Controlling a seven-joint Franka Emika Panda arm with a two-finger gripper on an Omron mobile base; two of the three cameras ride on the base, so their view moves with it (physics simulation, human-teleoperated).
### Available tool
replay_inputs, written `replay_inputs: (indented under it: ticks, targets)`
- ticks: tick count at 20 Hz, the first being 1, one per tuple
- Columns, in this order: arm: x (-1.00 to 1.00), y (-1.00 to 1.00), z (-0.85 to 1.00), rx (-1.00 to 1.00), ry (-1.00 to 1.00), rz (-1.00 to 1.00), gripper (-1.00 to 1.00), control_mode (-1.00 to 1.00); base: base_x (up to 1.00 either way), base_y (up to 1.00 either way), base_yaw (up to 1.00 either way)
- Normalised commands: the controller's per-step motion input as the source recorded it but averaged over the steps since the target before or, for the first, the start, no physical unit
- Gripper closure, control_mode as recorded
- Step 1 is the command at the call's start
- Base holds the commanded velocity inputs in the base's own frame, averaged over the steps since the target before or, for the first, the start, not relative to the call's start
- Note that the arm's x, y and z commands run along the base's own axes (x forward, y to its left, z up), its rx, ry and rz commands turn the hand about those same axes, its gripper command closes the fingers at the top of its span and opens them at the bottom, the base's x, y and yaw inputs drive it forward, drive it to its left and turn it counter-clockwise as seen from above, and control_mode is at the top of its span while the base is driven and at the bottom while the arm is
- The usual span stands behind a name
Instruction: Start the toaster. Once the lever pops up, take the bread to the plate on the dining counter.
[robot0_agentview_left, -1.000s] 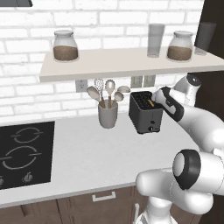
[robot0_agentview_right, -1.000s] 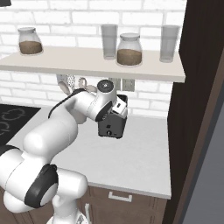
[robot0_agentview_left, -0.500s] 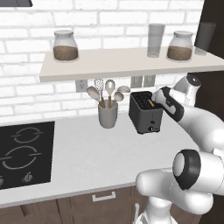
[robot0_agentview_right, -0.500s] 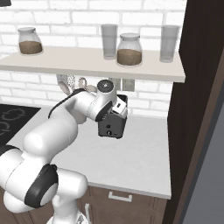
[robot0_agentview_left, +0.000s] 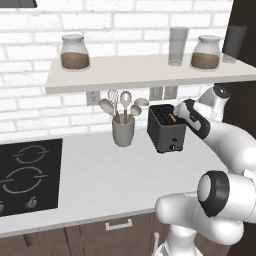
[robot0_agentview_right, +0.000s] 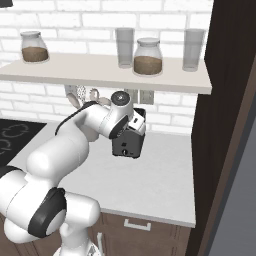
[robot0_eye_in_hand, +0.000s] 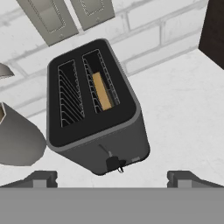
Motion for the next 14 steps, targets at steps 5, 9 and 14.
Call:
replay_inputs:
  ticks: [5, 9, 14]
  targets:
    - [0.0, 0.0, 0.0, 0.0, 0.0, 0.0, -1.0, -1.0, 0.0, 0.0, 0.0]
    - [0.0, 0.0, 0.0, 0.0, 0.0, 0.0, -1.0, -1.0, 0.0, 0.0, 0.0]
    - [0.0, 0.0, 0.0, 0.0, 0.0, 0.0, -1.0, -1.0, 0.0, 0.0, 0.0]
